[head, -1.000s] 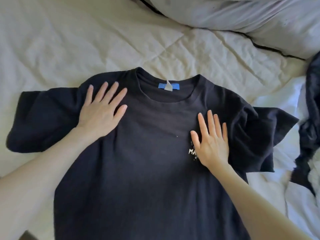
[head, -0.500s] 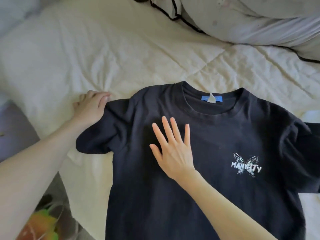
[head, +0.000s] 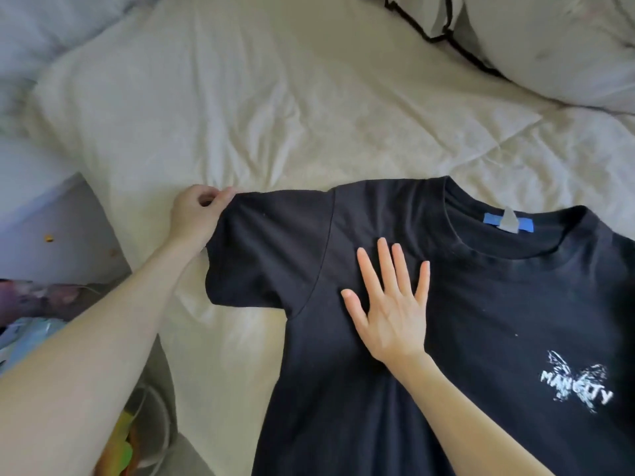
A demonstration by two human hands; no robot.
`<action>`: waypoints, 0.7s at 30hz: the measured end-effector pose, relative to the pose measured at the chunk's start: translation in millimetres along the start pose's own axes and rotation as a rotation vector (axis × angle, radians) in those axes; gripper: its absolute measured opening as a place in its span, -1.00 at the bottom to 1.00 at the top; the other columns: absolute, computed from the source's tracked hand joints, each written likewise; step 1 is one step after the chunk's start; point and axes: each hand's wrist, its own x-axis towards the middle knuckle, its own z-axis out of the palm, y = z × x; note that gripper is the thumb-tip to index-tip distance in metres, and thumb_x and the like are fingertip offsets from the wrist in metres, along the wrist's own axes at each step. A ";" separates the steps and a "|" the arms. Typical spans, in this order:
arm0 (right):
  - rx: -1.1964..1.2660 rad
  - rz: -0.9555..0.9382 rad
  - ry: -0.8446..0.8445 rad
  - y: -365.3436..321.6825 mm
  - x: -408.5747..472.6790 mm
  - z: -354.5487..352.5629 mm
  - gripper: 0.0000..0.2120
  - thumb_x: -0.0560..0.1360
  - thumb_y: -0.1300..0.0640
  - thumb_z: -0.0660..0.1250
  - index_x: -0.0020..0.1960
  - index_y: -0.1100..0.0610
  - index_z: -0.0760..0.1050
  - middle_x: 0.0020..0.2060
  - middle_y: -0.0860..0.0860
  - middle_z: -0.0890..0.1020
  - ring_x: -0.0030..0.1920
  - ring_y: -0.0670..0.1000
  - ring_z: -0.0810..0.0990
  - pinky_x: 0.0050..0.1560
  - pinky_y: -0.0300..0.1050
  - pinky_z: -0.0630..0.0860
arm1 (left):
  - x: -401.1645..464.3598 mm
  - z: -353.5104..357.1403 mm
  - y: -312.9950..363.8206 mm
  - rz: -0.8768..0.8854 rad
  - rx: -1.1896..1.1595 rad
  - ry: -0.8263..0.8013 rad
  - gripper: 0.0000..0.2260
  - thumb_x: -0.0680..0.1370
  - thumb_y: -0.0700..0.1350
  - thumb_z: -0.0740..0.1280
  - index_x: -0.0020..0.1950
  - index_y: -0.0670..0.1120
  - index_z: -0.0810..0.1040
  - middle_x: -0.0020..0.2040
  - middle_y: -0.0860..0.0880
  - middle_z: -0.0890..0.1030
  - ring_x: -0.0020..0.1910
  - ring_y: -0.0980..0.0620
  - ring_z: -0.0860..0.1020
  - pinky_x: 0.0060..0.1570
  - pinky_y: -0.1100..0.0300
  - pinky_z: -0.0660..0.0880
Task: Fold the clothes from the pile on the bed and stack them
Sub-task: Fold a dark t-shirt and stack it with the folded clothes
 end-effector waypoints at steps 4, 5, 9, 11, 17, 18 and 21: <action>-0.018 0.006 -0.003 -0.4 2.8 6.5 -0.41 0.55 -0.23 -0.03 0.49 0.03 0.22 0.48 0.11 0.24 0.50 0.14 0.15 0.44 0.32 -0.02 | -22.5 -19.2 -13.4 -0.314 -0.082 -0.044 -0.49 0.51 0.29 0.20 -0.03 -0.17 0.56 -0.21 -0.06 0.61 -0.31 -0.01 0.56 -0.25 0.11 0.53; -0.026 0.007 -0.012 -0.8 2.7 6.4 -0.41 0.55 -0.23 -0.03 0.49 0.03 0.21 0.49 0.11 0.23 0.50 0.14 0.14 0.44 0.32 -0.03 | -35.7 -22.4 -16.6 -0.375 -0.027 -0.068 -0.45 0.49 0.34 0.15 -0.15 -0.16 0.56 -0.28 -0.07 0.61 -0.35 -0.04 0.56 -0.27 0.12 0.53; -0.046 0.022 -0.046 -3.7 2.3 1.9 -0.40 0.54 -0.23 -0.06 0.50 0.03 0.20 0.49 0.11 0.22 0.50 0.15 0.15 0.44 0.32 -0.02 | -96.9 -22.5 -35.9 -0.580 -0.037 -0.142 -0.38 0.47 0.39 0.13 -0.21 -0.18 0.56 -0.43 -0.07 0.61 -0.38 -0.05 0.56 -0.31 0.14 0.49; -0.054 0.021 -0.076 -4.7 2.3 -0.4 -0.39 0.54 -0.23 -0.09 0.51 0.03 0.16 0.50 0.11 0.19 0.51 0.14 0.11 0.45 0.31 -0.05 | -117.7 -18.2 -39.2 -0.676 -0.184 -0.187 -0.43 0.50 0.33 0.16 -0.17 -0.19 0.56 -0.45 -0.05 0.61 -0.42 0.00 0.54 -0.39 0.19 0.45; 0.027 0.047 -0.066 -16.0 -3.7 -18.0 -0.38 0.56 -0.24 -0.08 0.54 0.01 0.03 0.54 0.08 0.05 0.54 0.10 -0.03 0.46 0.25 -0.18 | -123.9 -32.6 -31.6 -0.427 -0.494 0.114 -0.75 0.55 0.00 0.32 -0.25 -0.11 0.46 -0.47 0.06 0.43 -0.42 0.12 0.39 -0.29 0.33 0.39; 0.074 0.041 -0.032 -22.4 -7.8 -21.6 -0.39 0.56 -0.22 -0.05 0.54 0.03 0.06 0.53 0.09 0.09 0.53 0.11 0.01 0.45 0.26 -0.14 | -125.1 -37.0 -34.1 -0.261 -0.325 0.181 -0.74 0.56 0.02 0.29 -0.23 -0.12 0.47 -0.44 0.08 0.45 -0.40 0.14 0.41 -0.25 0.37 0.37; 0.103 -0.110 0.031 -48.3 -22.5 -23.5 -0.42 0.55 -0.16 0.03 0.50 0.06 0.21 0.49 0.12 0.22 0.50 0.14 0.16 0.42 0.31 0.00 | -130.4 -33.4 -44.2 -0.171 -0.065 0.215 -0.73 0.61 0.06 0.18 -0.08 -0.13 0.47 -0.23 0.03 0.52 -0.19 0.04 0.52 -0.11 0.26 0.45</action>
